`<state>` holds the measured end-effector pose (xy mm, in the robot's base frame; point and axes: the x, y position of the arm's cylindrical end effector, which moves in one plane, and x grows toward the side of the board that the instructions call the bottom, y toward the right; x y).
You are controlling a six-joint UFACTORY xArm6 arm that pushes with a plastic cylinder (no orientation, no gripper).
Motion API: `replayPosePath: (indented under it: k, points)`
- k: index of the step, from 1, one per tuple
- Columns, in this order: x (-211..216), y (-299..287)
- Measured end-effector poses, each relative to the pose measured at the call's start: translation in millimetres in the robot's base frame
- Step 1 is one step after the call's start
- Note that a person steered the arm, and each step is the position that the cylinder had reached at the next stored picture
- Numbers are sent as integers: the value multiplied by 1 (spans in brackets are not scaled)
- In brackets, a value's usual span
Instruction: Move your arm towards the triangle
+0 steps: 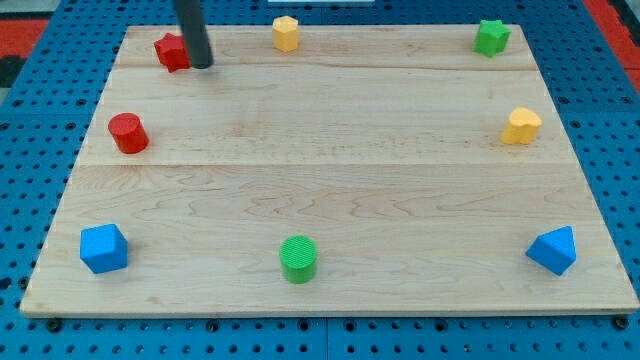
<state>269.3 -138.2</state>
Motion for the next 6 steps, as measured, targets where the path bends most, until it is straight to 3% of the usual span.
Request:
replayPosePath:
  k: [1,2,3,4,5,6]
  points:
    - [61,77]
    - [203,89]
    - [316,88]
    - [346,84]
    - [349,62]
    - [328,113]
